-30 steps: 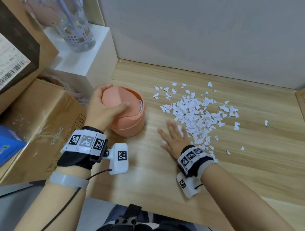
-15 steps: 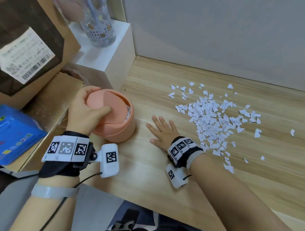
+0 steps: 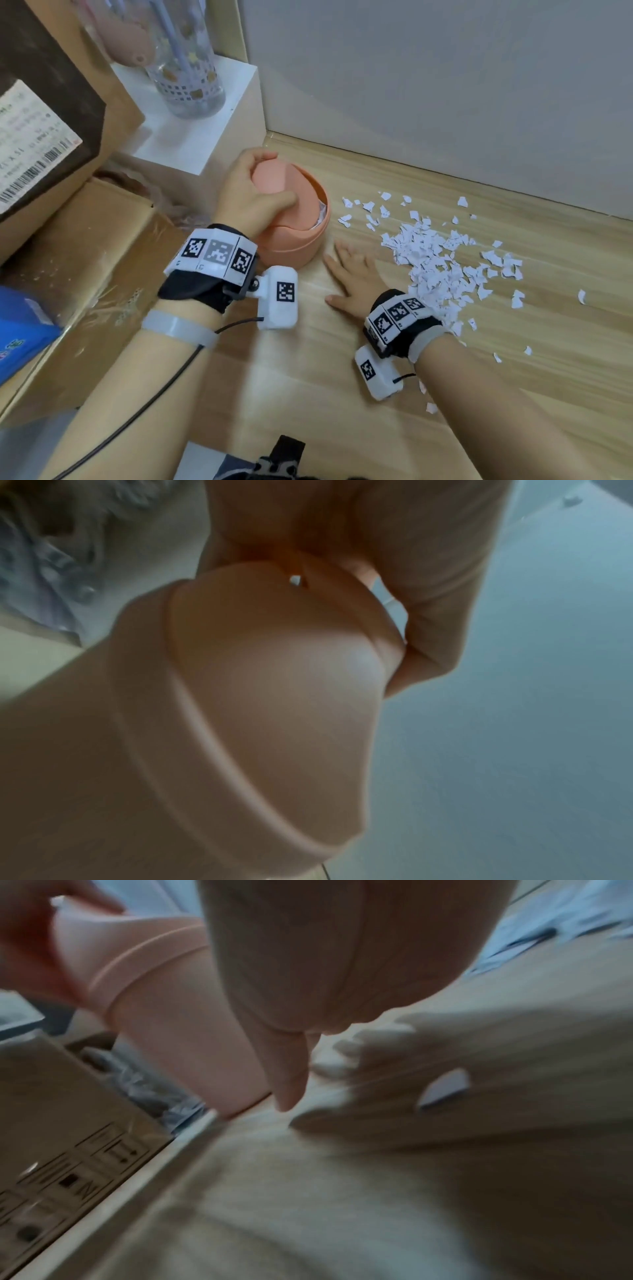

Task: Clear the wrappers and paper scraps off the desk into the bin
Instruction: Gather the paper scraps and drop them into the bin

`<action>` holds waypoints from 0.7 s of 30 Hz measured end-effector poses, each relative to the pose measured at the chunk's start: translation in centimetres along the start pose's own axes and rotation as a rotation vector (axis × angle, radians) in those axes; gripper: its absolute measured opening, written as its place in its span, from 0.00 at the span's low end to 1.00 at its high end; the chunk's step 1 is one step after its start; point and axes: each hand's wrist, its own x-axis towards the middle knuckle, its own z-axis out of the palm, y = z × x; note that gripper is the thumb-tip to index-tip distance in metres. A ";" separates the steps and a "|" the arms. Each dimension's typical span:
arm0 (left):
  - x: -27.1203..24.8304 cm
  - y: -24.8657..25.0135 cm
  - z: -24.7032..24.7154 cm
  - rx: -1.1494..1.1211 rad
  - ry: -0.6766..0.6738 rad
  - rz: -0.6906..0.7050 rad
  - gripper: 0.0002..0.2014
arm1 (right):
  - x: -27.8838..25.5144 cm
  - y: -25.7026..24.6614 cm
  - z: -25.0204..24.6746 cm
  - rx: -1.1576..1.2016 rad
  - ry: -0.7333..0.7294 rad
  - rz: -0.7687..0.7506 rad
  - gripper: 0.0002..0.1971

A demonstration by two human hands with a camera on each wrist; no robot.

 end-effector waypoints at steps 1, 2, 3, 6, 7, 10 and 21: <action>0.7 0.1 0.5 0.015 0.009 -0.010 0.30 | 0.5 -0.6 0.2 -0.036 -0.030 -0.026 0.39; 1.2 0.2 0.8 0.025 0.018 -0.016 0.31 | 0.9 -0.9 0.6 -0.059 -0.048 -0.038 0.37; 1.7 0.3 1.0 0.035 0.032 -0.016 0.33 | 1.1 -1.0 0.9 -0.073 -0.048 -0.038 0.36; 2.5 0.8 1.1 0.152 0.103 0.010 0.32 | 1.0 0.4 1.6 -0.090 -0.010 0.004 0.37; 2.5 1.0 1.1 0.241 0.130 0.031 0.31 | 0.7 1.1 1.6 -0.086 0.003 0.024 0.37; 1.7 2.5 1.6 0.387 0.227 0.195 0.27 | -0.2 3.4 1.0 -0.041 0.014 0.106 0.37; 0.1 -1.5 15.7 -0.124 -0.199 0.080 0.15 | -8.2 15.0 -3.2 0.496 0.575 0.555 0.36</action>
